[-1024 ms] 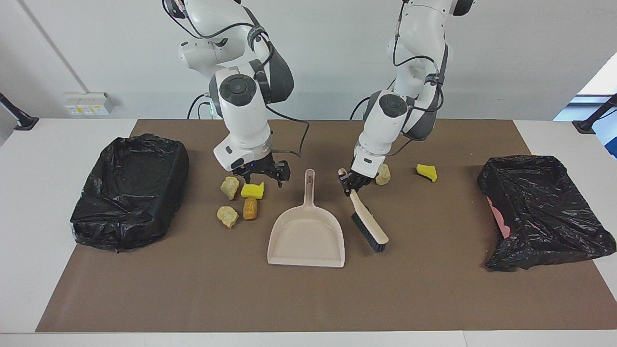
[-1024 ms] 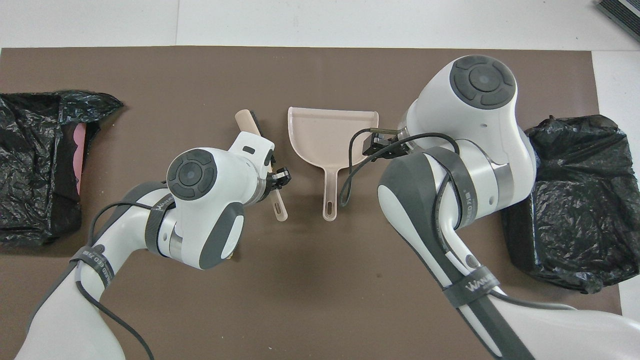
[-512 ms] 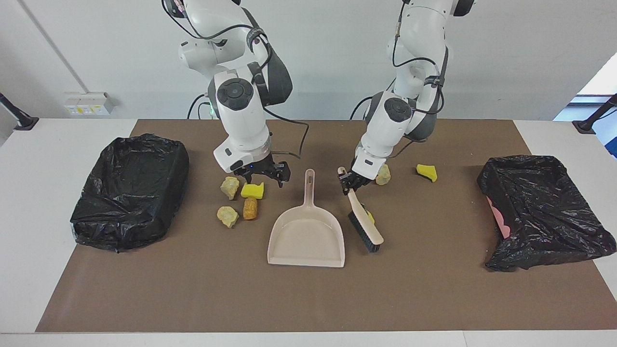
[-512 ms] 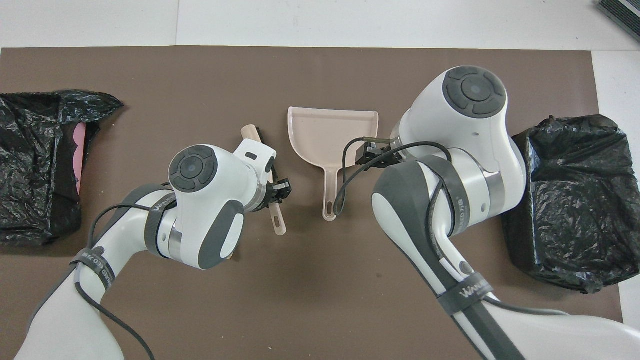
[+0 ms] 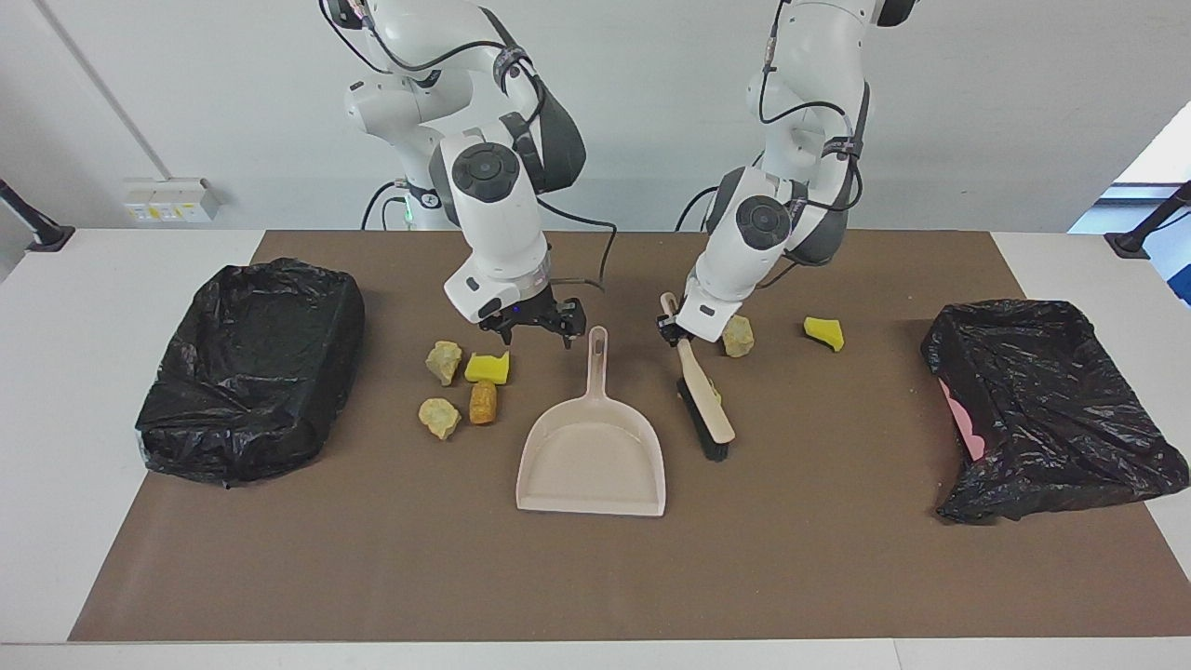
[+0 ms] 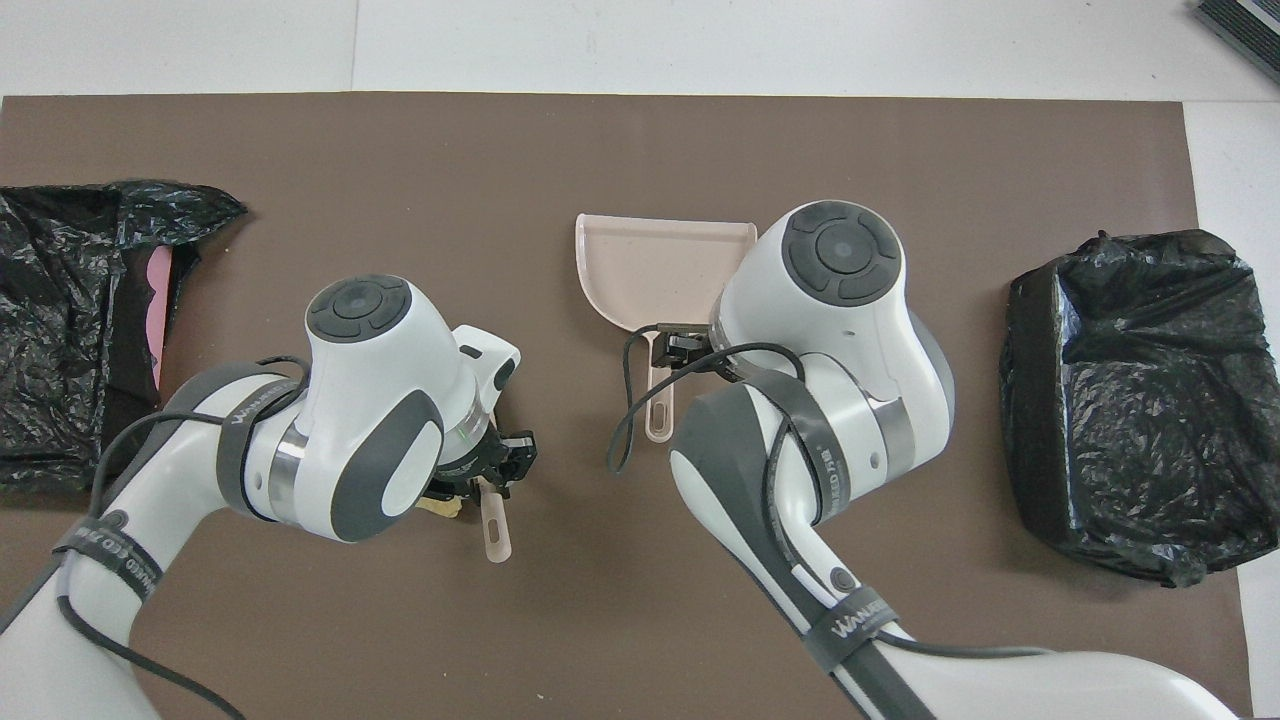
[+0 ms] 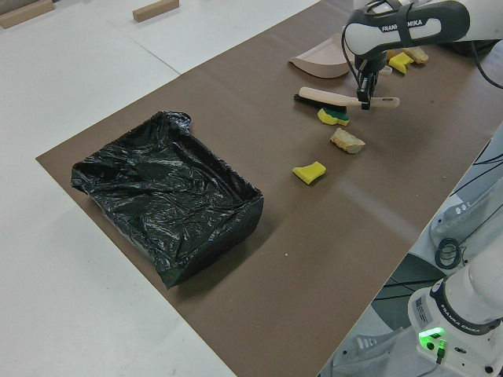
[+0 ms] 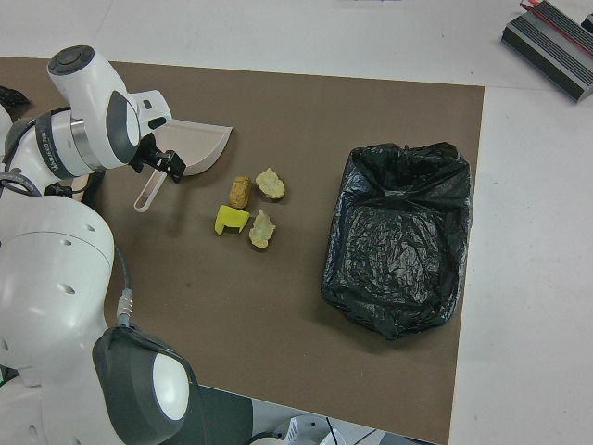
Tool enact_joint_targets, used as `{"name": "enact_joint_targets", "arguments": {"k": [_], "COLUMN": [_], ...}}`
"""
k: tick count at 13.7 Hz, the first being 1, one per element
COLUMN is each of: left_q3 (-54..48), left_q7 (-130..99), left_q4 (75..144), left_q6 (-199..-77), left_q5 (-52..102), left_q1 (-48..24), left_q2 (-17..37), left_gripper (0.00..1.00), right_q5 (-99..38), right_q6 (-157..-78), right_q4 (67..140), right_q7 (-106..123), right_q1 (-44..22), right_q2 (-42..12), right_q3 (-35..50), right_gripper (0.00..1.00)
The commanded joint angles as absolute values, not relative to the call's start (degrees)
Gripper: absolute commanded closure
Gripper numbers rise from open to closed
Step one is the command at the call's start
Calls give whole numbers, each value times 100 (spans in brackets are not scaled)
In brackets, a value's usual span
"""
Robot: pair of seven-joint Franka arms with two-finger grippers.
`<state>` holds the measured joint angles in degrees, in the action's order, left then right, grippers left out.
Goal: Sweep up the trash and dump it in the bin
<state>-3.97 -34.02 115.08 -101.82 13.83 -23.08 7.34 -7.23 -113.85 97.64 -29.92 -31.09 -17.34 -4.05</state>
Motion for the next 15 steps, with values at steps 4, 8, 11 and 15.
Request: {"name": "enact_joint_targets", "arguments": {"k": [4,8,11,15], "left_q3": [-422,-422,-431,-431], "left_q7": [-3094,-2866,-2856,-2874], "left_q4": [11610,11540,11619,12451], "left_q6": [-9432,-8773,-8526,-8726], "left_q5": [1406,1003,513,-219], "left_q1": [-1741,-1486,-1397,-1205], "left_q2": [-279,-703,-852,-1413], "left_gripper": [100,100,100,100], "right_q5": [-686,-677,-528,42], "right_q6": [-12041,-12146,-12147,-12015], "right_q4": [9826,9993,10019,9967], "right_q7": [-3270,-3270,-3235,-3208], "right_q1": [-3480,-3524,-3594,-3630], "right_q2": [-2197,-2232,-2276,-2259], "right_q3": [-396,-396,-396,-396], "right_gripper": [0,0,27,100]}}
